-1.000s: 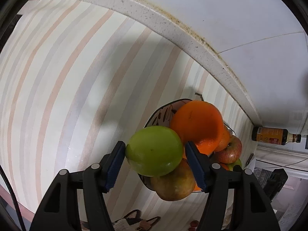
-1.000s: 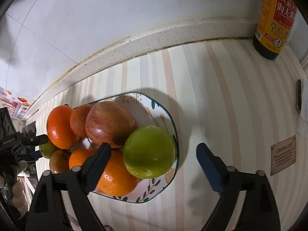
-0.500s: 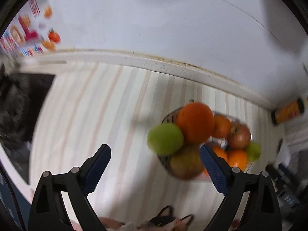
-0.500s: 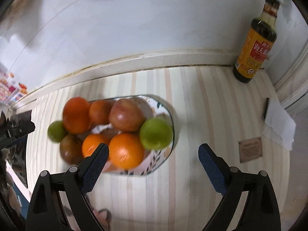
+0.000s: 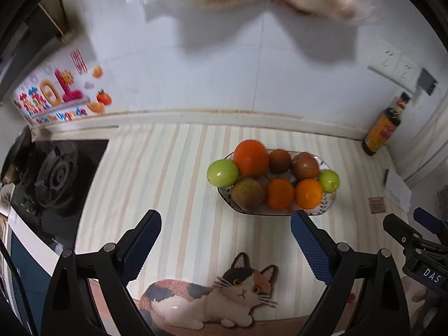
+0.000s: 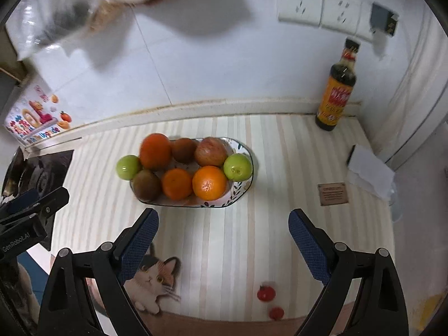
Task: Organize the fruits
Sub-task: 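Lift both open tools away from the plate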
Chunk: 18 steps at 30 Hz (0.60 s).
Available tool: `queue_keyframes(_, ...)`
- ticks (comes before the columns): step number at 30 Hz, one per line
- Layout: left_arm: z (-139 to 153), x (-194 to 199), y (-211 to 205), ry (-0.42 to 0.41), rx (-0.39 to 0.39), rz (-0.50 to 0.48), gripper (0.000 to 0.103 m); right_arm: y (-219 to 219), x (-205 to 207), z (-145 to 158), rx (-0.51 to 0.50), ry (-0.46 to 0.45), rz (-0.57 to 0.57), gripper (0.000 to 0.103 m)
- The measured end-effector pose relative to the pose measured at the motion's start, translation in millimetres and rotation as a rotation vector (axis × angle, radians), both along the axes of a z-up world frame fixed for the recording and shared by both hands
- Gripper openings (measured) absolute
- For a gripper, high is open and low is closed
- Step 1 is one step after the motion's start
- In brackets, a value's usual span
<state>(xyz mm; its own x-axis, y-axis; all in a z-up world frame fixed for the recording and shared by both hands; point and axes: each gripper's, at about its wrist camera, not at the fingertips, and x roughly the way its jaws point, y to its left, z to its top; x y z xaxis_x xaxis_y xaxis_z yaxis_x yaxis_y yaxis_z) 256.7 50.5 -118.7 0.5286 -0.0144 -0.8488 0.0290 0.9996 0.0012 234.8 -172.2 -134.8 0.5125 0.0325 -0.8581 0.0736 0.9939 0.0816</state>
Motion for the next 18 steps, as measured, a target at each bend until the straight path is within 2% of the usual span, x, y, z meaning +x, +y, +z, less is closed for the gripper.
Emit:
queue_keyframes(10,57,-67,-4,-0.085,-0.001,-0.062,0.095,9,-74,72,0.011,-0.11,-0.001,0.096)
queue_keyframes(18,82,-99,-2,-0.126,-0.024,-0.072,0.095,18,-111,107,-0.009,-0.161,0.017,0.096)
